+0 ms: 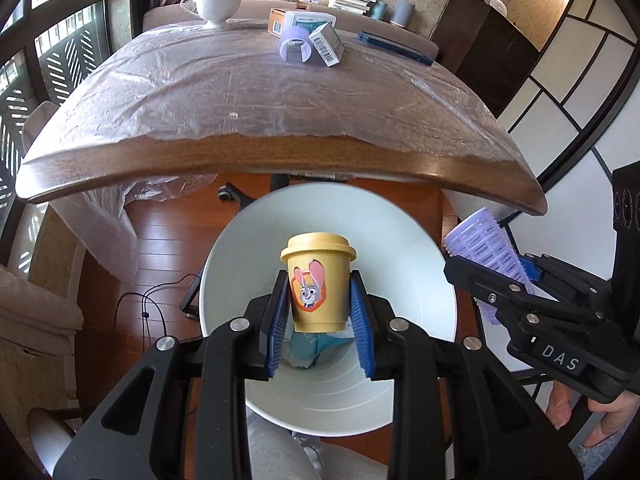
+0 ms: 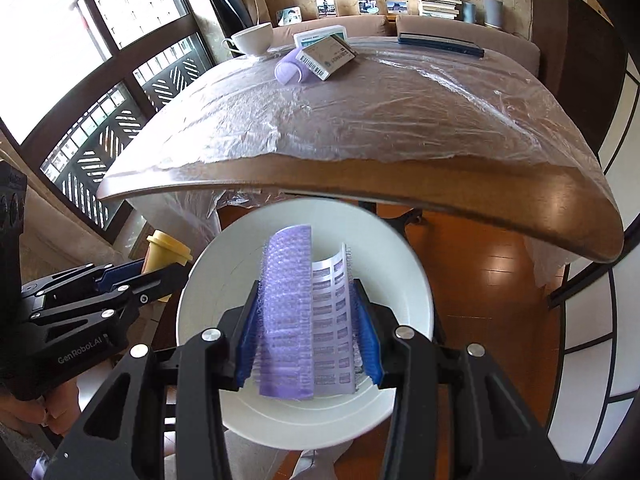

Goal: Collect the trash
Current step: 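Carry the yellow cup and purple roller off the table toward the white bin, then lower the yellow cup and purple roller into the white bin with both tools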

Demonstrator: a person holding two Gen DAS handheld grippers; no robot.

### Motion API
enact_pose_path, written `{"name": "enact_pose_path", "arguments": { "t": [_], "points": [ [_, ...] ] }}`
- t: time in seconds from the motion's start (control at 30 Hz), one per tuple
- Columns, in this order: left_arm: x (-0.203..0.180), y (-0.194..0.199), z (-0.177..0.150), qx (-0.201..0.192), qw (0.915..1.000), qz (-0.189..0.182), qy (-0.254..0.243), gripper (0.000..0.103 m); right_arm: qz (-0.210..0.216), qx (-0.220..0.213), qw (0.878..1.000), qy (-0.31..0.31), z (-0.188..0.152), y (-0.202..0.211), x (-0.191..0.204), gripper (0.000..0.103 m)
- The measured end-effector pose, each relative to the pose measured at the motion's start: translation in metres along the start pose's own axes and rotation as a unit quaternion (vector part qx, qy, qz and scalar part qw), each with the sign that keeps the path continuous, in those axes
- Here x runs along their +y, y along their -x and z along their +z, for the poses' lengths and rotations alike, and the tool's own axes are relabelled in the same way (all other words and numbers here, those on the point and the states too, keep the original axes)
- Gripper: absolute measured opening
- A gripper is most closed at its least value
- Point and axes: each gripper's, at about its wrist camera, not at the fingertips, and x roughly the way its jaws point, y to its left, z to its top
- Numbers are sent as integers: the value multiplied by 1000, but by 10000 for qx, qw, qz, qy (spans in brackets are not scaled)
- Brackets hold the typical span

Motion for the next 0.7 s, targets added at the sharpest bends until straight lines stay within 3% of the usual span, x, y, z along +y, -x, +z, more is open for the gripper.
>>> {"name": "enact_pose_path", "arguments": {
  "t": [0.7],
  "points": [
    [6, -13, 0, 225, 9995, 53, -221, 31, -258, 198, 9990, -296, -7, -19, 3, 42]
  ]
}}
